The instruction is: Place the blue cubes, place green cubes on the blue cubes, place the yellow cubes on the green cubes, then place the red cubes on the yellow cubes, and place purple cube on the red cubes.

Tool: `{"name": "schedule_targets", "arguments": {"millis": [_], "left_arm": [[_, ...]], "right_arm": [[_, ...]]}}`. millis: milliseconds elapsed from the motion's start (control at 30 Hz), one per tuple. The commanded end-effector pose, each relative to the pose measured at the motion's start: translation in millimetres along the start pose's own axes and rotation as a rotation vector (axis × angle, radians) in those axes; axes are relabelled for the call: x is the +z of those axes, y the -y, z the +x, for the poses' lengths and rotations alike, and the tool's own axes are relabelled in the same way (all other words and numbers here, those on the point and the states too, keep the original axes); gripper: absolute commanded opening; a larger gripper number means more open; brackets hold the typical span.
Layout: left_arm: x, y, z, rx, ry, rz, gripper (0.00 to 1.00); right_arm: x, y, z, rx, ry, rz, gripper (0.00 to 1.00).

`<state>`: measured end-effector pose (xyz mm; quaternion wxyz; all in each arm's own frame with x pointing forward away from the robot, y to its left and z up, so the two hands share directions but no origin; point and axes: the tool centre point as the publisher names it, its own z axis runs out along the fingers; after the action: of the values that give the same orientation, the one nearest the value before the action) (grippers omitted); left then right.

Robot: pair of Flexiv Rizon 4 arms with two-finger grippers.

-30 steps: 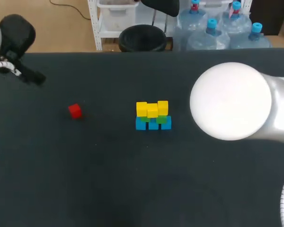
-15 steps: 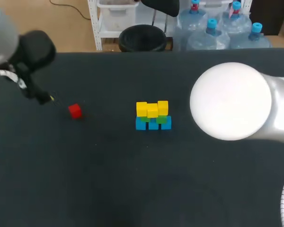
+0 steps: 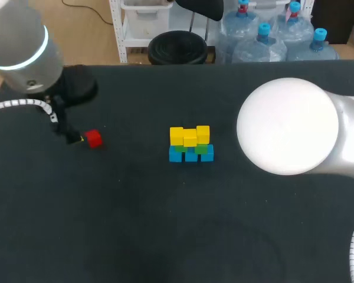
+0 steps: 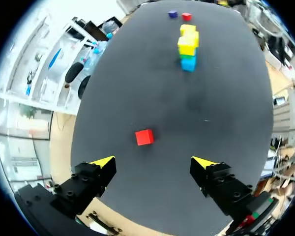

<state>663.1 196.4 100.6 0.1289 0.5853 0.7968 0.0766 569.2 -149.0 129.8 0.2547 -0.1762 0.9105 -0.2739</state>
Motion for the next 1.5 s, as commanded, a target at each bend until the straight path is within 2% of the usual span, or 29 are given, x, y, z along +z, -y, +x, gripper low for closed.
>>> {"name": "schedule_targets", "arguments": {"millis": [33,367,500,633,1133,1333,1433,1500], "left_arm": [[32.0,-11.8,-12.5,-0.056,-0.040,0.009,1.00],[53.5,-11.8,-26.9,-0.098,-0.049,0.059,1.00],[67.1,-12.4,-26.2,-0.157,-0.070,0.087,1.00],[79.2,-11.2,-24.9,-0.173,-0.088,0.098,1.00],[108.2,-14.0,-17.7,-0.165,-0.130,0.140,1.00],[110.9,-14.8,-16.4,-0.173,-0.138,0.152,1.00],[113.1,-13.4,-16.6,-0.174,-0.140,0.156,0.86],[113.6,-13.2,-16.7,-0.174,-0.142,0.160,0.56]], "right_arm": [[0.6,1.0,1.3,0.001,0.004,-0.001,1.00],[0.6,1.0,1.3,0.001,0.004,-0.001,1.00],[0.6,1.0,1.3,0.001,0.004,-0.001,1.00],[0.6,1.0,1.3,0.001,0.004,-0.001,1.00],[0.6,1.0,1.3,0.001,0.004,-0.001,1.00],[0.6,1.0,1.3,0.001,0.004,-0.001,1.00],[0.6,1.0,1.3,0.001,0.004,-0.001,1.00],[0.6,1.0,1.3,0.001,0.004,-0.001,1.00]]}}
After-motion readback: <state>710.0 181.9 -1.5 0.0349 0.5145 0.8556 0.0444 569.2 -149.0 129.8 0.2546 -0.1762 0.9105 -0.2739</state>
